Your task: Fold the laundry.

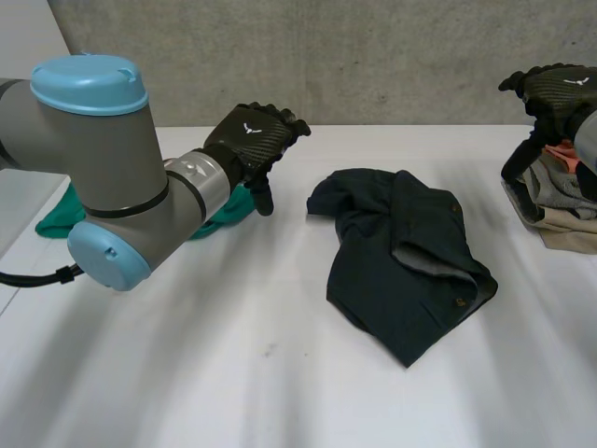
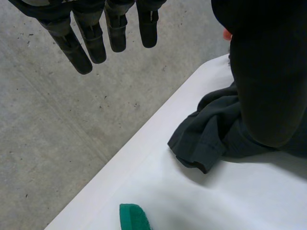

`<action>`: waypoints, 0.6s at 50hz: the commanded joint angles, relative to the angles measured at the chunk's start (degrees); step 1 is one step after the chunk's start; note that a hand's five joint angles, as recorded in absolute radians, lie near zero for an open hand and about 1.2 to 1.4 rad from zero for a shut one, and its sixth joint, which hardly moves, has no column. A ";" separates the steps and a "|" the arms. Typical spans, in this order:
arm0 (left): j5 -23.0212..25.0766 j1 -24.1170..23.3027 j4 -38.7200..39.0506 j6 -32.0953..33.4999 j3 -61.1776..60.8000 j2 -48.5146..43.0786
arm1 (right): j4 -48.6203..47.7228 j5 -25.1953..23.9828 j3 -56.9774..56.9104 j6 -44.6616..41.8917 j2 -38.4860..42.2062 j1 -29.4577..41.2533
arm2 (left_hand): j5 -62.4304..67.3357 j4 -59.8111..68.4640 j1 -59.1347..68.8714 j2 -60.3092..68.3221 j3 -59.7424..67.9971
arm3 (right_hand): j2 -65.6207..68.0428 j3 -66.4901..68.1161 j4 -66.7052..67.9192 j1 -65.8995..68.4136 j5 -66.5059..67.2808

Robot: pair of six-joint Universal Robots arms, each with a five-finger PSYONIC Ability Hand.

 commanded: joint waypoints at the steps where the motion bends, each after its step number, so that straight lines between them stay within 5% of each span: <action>1: -0.65 -1.14 0.21 -0.38 0.57 0.14 | 4.75 0.71 1.17 9.24 -0.13 4.06 | -3.14 -1.82 -2.39 -1.87 -2.61 | -2.01 -2.11 -2.14 -2.74 -2.82; 10: -1.88 -1.50 0.74 -0.47 -0.84 0.76 | 4.14 5.88 -0.06 25.27 9.63 10.57 | -3.14 -1.82 -2.39 -1.87 -2.61 | -1.33 -1.44 -1.47 -2.07 -2.15; 21: -1.61 0.43 1.89 -1.26 -3.39 2.61 | -4.56 21.53 -11.04 22.21 27.82 17.52 | -3.14 -1.82 -2.39 -1.87 -2.61 | 4.53 4.43 4.40 3.79 3.72; 24: -1.53 1.14 2.15 -1.78 -3.83 3.31 | -5.79 21.98 -13.86 19.39 30.99 17.87 | -3.14 -1.82 -2.39 -1.87 -2.61 | 24.67 24.57 24.53 23.93 23.85; 27: -1.53 1.75 2.59 -2.40 -3.66 3.57 | -5.10 20.58 -15.01 18.60 30.65 18.39 | -3.14 -1.82 -2.39 -1.87 -2.61 | 67.87 67.77 67.74 67.13 67.06; 30: -1.53 2.28 3.20 -2.75 -2.52 3.22 | -4.56 18.21 -13.61 18.51 25.58 18.92 | -3.14 -1.82 -2.39 -1.87 -2.61 | 67.99 67.89 67.86 67.26 67.18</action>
